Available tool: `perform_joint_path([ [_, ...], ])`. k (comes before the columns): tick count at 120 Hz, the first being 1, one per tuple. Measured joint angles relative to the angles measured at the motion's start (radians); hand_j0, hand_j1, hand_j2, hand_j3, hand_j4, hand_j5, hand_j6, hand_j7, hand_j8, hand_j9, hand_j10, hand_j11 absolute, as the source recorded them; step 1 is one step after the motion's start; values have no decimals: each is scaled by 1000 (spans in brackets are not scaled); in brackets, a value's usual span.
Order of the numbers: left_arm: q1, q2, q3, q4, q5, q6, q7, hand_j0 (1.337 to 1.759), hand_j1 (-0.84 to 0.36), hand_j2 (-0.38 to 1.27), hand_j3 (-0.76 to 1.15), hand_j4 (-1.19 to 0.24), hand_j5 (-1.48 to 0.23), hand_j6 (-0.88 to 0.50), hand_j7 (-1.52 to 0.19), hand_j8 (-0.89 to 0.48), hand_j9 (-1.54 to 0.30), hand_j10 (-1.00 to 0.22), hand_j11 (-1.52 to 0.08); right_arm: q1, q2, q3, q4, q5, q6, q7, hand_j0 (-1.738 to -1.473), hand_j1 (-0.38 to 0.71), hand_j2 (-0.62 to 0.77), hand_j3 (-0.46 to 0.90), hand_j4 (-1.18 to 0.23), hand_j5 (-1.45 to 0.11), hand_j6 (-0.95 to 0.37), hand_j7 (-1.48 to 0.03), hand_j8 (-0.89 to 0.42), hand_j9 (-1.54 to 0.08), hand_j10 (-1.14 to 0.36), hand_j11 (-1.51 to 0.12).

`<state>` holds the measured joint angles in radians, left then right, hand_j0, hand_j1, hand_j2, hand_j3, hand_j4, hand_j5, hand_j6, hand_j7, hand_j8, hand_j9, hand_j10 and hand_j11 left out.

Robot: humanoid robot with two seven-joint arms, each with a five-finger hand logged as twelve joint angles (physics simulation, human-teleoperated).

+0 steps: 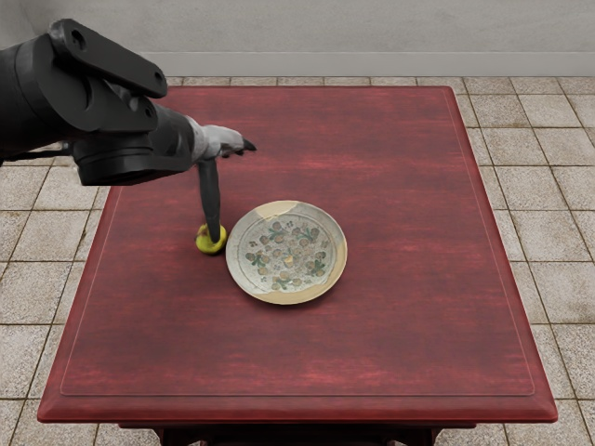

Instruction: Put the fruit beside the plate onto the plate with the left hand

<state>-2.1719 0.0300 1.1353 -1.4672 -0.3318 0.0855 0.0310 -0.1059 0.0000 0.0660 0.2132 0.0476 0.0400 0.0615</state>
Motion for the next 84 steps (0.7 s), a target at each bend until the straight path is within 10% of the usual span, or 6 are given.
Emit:
perform_joint_path([
  [29,140,-30,-40,1,-35,364,48,1658,343,1,0,-5,-6,-5,-6,-5,-6,-5,-6,0,0,0,0,0,0,0,-1658,-335,-2,0,-11,-15,-11,-15,-11,-15,-11,-15],
  [84,327,-30,-78,55,80,483,61,1658,344,1,0,-4,-5,-4,-5,-4,-5,-4,-5,0,0,0,0,0,0,0,-1658,-335,-2,0,-11,-15,-11,-15,-11,-15,-11,-15],
])
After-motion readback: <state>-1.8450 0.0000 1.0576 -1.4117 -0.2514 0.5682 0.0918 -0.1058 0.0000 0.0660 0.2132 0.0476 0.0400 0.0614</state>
